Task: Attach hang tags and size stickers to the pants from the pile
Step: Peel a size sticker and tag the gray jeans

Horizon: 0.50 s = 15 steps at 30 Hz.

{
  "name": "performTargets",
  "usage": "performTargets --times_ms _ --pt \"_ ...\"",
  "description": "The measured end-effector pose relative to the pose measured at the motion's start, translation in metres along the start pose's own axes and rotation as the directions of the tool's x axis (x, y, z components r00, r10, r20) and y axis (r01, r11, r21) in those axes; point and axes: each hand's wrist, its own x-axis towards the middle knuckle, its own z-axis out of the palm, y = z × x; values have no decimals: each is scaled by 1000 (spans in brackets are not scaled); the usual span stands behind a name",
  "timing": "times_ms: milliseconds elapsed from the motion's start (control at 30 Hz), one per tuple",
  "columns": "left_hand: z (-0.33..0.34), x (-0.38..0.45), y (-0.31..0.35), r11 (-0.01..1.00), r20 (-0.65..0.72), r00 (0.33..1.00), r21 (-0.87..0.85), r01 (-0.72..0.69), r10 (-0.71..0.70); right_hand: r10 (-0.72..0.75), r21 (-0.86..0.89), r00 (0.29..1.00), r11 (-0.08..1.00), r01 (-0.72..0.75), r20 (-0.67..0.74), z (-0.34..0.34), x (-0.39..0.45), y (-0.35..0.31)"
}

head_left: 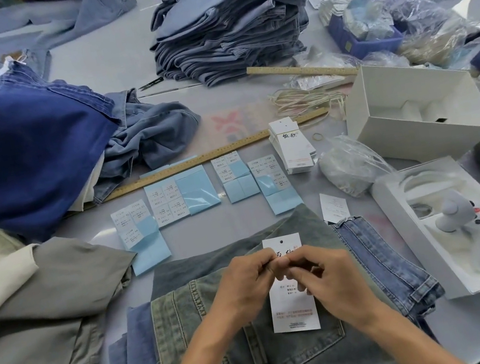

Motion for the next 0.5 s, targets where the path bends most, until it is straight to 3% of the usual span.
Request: performTargets --times_ms 100,167,233,333,400,500 --pt "6 3 -2 995 -37 999 -91 31 -35 24 27 998 999 -22 -59 -2 1 5" --pt "8 9 -5 988 -131 988 -141 67 -86 51 30 991 998 -48 -124 -3 2 9" --pt "6 18 -11 995 -256 962 15 103 -96 65 -6 977 998 -68 -202 -3 5 11" --pt "4 29 -16 938 -181 974 290 188 -140 43 -161 970 983 -84 -240 -1 10 12" --pt "5 31 -15 940 -149 978 289 182 -144 -20 -323 973 945 -57 -231 2 14 9" --pt "2 24 -11 971 -246 969 228 70 -12 -106 -457 969 890 -8 -222 7 19 3"
